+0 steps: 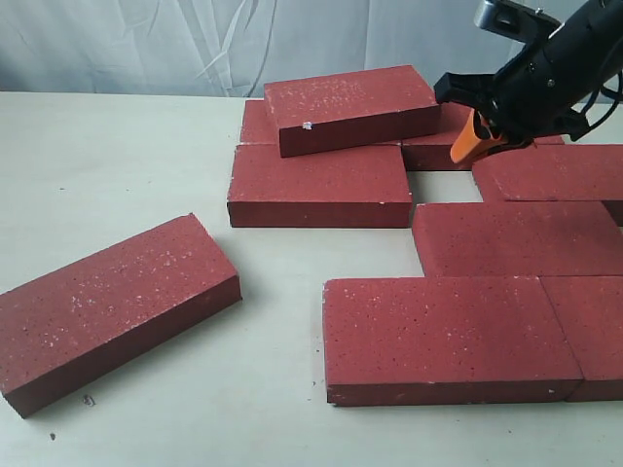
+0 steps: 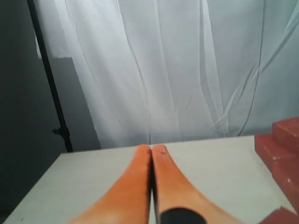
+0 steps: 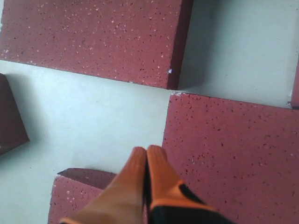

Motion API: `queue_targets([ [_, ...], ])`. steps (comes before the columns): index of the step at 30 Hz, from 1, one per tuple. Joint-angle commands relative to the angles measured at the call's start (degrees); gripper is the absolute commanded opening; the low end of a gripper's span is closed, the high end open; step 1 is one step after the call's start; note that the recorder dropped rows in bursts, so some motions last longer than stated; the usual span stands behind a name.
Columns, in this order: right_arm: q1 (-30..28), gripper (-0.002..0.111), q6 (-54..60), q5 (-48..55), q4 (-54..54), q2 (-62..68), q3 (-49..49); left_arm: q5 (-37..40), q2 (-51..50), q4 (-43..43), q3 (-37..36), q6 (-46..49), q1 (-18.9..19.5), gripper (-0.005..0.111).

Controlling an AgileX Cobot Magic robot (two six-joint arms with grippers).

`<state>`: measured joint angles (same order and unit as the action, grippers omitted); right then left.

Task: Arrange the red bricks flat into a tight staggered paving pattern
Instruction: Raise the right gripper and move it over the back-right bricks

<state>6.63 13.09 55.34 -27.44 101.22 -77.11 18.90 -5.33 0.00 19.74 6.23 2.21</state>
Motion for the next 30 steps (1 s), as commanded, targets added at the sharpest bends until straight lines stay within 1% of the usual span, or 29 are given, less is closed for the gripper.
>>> queue_targets([
  [1, -0.2, -0.001, 0.5, 1.1, 2.7, -0.6, 0.5, 9.8, -3.2, -0.5, 5.6, 0.2, 0.2, 0.000],
  [5, -0.2, -0.001, 0.5, 2.5, 5.0, -0.6, 0.5, 9.7, -3.2, -0.6, 5.7, 0.2, 0.2, 0.000],
  [11, -0.2, -0.001, 0.3, 3.4, 5.0, -0.6, 0.5, 7.9, -3.2, -0.4, 5.7, 0.2, 0.2, 0.000],
  [15, -0.2, -0.001, 0.3, 4.3, 4.8, -0.6, 0.5, 8.0, -3.4, -0.4, 5.7, 0.2, 0.2, 0.000],
  [20, -0.2, -0.001, -0.1, 6.6, 3.5, -0.6, 0.5, 8.5, -7.5, 1.1, 8.8, 0.0, 0.2, 0.000],
  [22, -0.2, -0.001, -0.1, 7.3, 3.2, -0.6, 0.5, 11.9, -13.2, 1.0, 13.6, -0.2, 0.2, 0.000],
  [23, -0.2, -0.001, -0.1, 7.3, 3.2, -0.6, 0.5, 15.0, -18.2, 1.0, 17.4, -0.2, 0.2, 0.000],
  [24, -0.2, -0.001, -0.1, 7.3, 3.2, -0.6, 0.5, 16.7, -20.7, 1.0, 19.1, -0.2, 0.2, 0.000],
  [25, -0.2, -0.001, -0.1, 7.2, 3.2, -0.6, 0.5, 18.9, -26.2, 0.4, 21.8, -0.2, 0.2, 0.000],
  [26, -0.2, -0.001, -0.1, 7.2, 3.2, -0.6, 0.5, 19.2, -28.4, 0.0, 22.6, -0.2, 0.2, 0.000],
  [27, -0.2, -0.001, -0.1, 7.2, 3.2, -0.6, 0.5, 18.9, -34.5, -2.4, 24.0, -0.2, 0.2, 0.000],
  [28, -0.2, -0.001, -0.1, 7.2, 3.2, -0.6, 0.5, 18.1, -37.1, -3.8, 24.5, -0.2, 0.2, 0.000],
  [29, -0.2, -0.001, 0.1, 7.0, 3.6, -0.6, 0.5, 15.9, -43.3, -8.9, 25.9, 0.3, 0.2, 0.000],
  [30, -0.2, -0.001, 0.6, 7.0, 3.8, -0.6, 0.5, 15.6, -47.8, -12.7, 27.9, 1.9, -0.2, 0.000],
])
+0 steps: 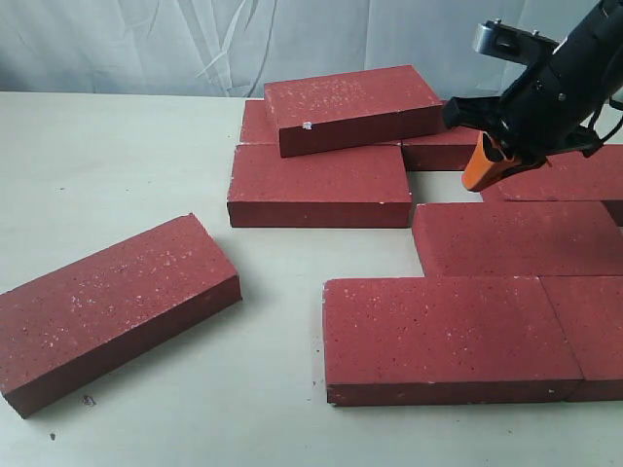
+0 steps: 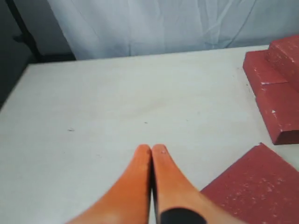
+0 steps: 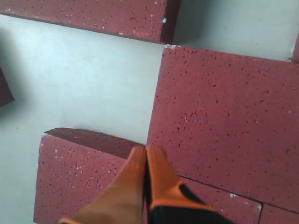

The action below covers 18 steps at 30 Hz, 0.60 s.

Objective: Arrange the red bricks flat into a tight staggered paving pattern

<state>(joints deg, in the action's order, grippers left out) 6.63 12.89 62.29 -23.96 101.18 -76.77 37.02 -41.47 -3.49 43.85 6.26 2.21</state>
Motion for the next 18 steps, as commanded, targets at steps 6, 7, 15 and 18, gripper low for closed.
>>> queue_targets([
  [6, -0.2, -0.001, 3.6, -4.7, 0.4, -0.6, 0.1, -1.9, -33.0, -14.8, 19.0, 7.6, -8.3, 0.000],
  [7, -0.2, -0.001, 3.6, -5.8, 0.4, -0.6, 0.1, -1.8, -37.3, -14.5, 21.4, 7.6, -9.9, 0.000],
  [15, -0.2, -0.001, 3.6, -7.1, -1.0, 1.4, 0.1, 3.1, -56.8, -14.0, 31.5, 7.6, -12.6, 0.000],
  [18, 0.5, -0.001, 3.6, -7.2, -1.4, 2.7, 0.1, 6.3, -62.0, -13.9, 34.1, 7.6, -12.8, 0.000],
])
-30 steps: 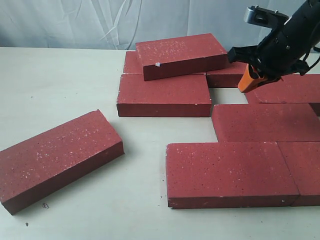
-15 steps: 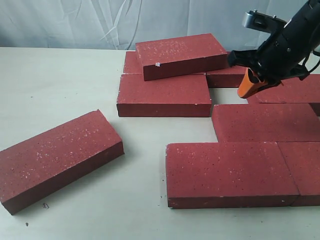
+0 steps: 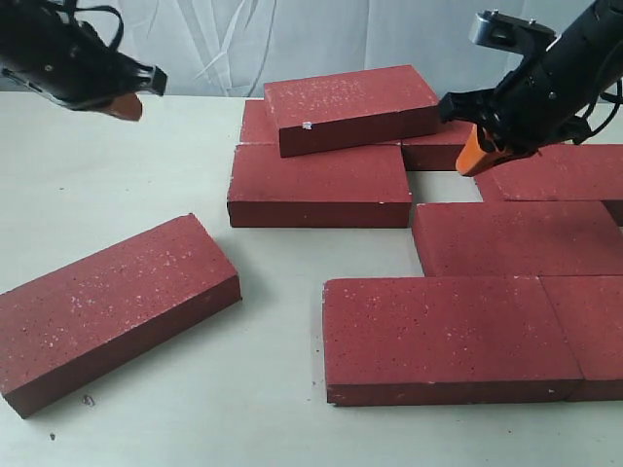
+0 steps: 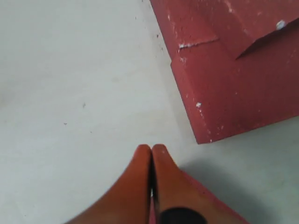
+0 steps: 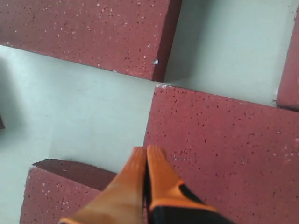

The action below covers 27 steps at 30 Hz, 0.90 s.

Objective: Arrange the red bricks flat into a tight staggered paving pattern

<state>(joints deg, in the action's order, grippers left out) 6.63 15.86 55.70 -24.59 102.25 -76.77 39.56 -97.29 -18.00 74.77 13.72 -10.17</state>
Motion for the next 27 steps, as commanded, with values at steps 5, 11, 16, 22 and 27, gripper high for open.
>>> queue_targets([
  [5, 2.8, -0.001, 0.6, -2.2, -1.1, 3.8, 0.1, 5.4, -13.2, 2.2, 5.4, -6.6, -0.4, 0.000],
  [11, 4.9, -0.001, 0.6, -6.6, -1.1, 4.3, 0.1, 4.9, -18.4, 1.0, 8.2, -7.3, -1.9, 0.000],
  [16, 4.9, -0.001, 0.6, -7.9, -1.4, 4.3, 0.1, -0.1, -21.3, -0.5, 9.9, -8.4, -4.2, 0.000],
  [22, 4.9, -0.001, 0.6, -8.7, -1.4, 4.3, 0.1, -0.8, -25.2, -3.9, 12.1, -8.9, -4.5, 0.000],
  [27, 4.9, -0.001, 0.6, -9.9, -1.4, 4.3, 0.1, -0.3, -27.5, -4.3, 14.5, -8.9, -5.9, 0.000],
])
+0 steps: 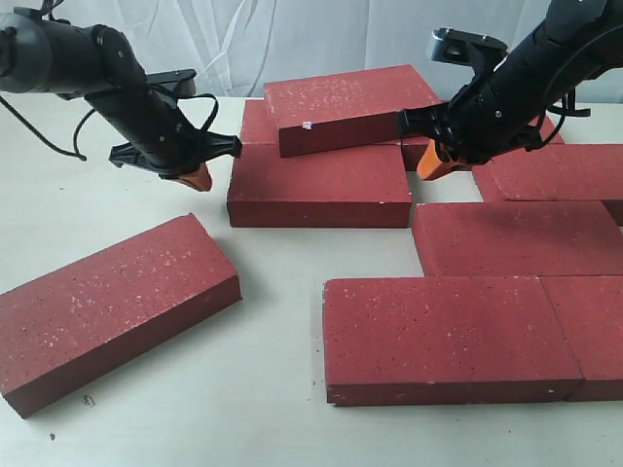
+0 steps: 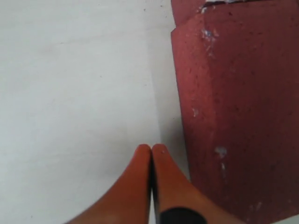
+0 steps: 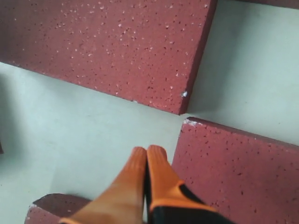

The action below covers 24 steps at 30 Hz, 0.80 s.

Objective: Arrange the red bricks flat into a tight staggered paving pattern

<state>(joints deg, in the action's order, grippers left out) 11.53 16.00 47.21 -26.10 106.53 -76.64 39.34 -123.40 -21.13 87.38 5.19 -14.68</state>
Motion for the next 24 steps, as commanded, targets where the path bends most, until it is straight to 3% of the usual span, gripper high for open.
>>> queue_targets([
  [1, 0.0, -0.001, 0.5, -1.5, 0.1, 0.1, 0.0, -0.5, -1.8, -1.3, 2.0, -0.3, -1.6, 0.000],
  [24, 0.0, -0.001, 0.5, -3.4, 0.1, 0.1, 0.0, -3.3, -5.5, -11.9, 3.0, 1.4, -6.0, 0.000],
])
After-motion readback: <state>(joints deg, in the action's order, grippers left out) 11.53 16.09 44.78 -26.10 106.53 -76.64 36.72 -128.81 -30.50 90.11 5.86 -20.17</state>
